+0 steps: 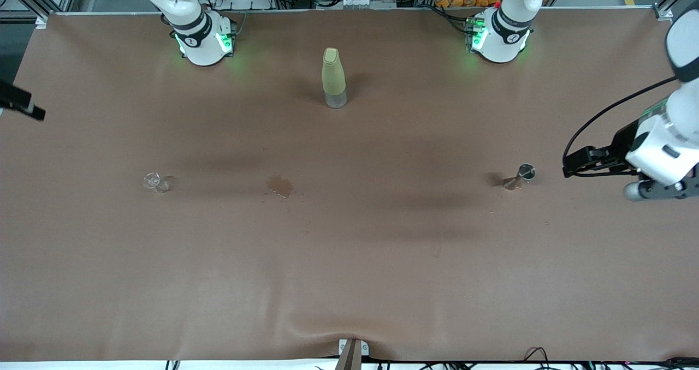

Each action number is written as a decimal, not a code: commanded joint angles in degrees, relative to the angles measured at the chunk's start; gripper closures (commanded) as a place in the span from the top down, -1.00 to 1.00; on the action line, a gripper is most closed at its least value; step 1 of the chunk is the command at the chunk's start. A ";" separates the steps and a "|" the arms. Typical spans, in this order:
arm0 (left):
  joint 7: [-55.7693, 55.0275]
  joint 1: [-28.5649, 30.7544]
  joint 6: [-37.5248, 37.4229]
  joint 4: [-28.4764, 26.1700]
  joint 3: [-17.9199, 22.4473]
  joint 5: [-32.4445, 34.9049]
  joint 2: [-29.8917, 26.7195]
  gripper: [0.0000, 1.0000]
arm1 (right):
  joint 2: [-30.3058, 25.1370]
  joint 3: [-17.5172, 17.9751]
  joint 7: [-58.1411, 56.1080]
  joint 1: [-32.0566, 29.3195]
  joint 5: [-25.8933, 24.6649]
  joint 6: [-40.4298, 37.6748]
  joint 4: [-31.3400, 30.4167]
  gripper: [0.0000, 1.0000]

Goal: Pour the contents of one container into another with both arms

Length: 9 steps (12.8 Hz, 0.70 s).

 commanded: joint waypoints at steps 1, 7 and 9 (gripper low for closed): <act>-1.37 0.14 0.96 -2.43 0.03 0.79 -3.27 1.00 | -5.86 -0.76 1.30 0.57 -3.97 1.73 -7.47 1.00; 2.94 0.06 -2.46 -2.43 0.47 1.58 -4.50 1.00 | -1.81 -1.82 5.35 4.53 -8.82 8.38 -5.79 1.00; 3.20 0.06 -2.99 -2.43 0.64 1.67 -4.77 1.00 | -1.02 -1.73 5.26 5.05 -8.47 11.57 -6.93 1.00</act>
